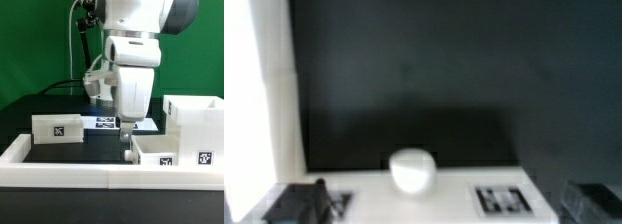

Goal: Assemble drawer

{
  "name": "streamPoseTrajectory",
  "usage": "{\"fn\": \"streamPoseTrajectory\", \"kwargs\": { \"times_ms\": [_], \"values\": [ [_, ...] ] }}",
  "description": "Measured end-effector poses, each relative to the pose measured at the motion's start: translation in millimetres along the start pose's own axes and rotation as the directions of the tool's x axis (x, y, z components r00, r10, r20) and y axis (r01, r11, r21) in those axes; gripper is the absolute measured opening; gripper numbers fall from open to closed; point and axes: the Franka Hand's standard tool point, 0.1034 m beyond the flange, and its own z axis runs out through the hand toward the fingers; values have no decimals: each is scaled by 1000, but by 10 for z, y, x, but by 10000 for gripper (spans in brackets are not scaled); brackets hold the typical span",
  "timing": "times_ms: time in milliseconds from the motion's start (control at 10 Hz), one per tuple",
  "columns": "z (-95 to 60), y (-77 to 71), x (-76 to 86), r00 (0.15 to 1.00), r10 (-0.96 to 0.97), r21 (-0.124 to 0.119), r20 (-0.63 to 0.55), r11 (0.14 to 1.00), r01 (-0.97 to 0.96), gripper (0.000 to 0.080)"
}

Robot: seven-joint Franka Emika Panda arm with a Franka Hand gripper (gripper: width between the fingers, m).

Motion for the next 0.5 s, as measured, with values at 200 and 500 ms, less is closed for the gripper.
{"fn": "streamPoseTrajectory", "kwargs": {
  "times_ms": [200, 500],
  "values": [
    [100, 65, -42, 1000, 1, 18, 0, 1000, -1, 649],
    [110, 46, -95, 1000, -3, 20, -4, 1000, 3, 649]
  ]
}}
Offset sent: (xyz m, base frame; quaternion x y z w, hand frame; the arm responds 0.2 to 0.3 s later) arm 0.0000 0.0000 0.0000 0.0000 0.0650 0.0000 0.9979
